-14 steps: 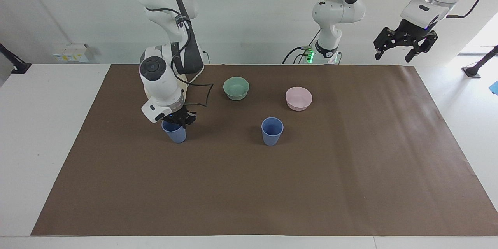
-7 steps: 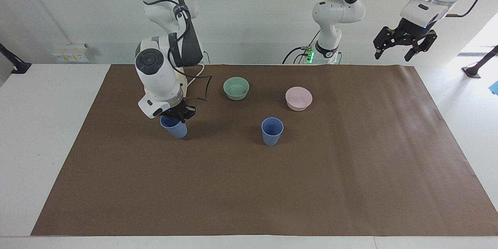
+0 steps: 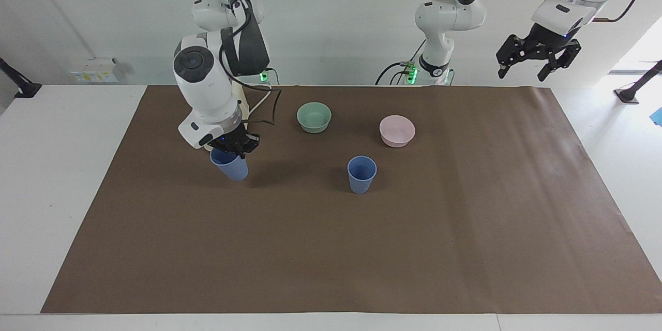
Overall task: Stack blue cups with both arms
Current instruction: 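Carry the held blue cup with the right gripper over the first cup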
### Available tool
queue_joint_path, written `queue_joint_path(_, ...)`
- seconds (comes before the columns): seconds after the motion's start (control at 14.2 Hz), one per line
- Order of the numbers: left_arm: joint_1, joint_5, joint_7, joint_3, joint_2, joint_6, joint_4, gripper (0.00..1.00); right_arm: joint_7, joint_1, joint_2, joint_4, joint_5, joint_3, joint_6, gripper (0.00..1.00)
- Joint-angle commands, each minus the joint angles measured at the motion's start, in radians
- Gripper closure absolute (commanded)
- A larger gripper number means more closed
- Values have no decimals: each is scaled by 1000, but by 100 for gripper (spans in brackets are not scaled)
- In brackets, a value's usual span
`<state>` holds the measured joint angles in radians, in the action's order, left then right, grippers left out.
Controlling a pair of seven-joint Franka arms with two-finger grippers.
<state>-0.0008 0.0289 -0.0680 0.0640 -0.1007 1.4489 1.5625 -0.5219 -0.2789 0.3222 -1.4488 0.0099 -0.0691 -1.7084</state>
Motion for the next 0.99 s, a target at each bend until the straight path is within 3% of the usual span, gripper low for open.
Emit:
queue_joint_path(0.0, 9, 8, -6, 3, -24, -10, 21, 0, -36, -26, 69, 126, -7, -3, 40, 100)
queue_joint_path(0.21, 10, 8, -4, 2, -24, -10, 22, 0, -98, -94, 104, 208, -1, -5, 23, 100)
queue_joint_path(0.71, 10, 8, -4, 2, -24, -10, 22, 0, -118, -167, 107, 203, 97, -32, -158, 100)
queue_joint_path(0.92, 10, 8, -4, 3, -24, -10, 22, 0, -118, -209, 144, 203, 99, -34, -230, 100)
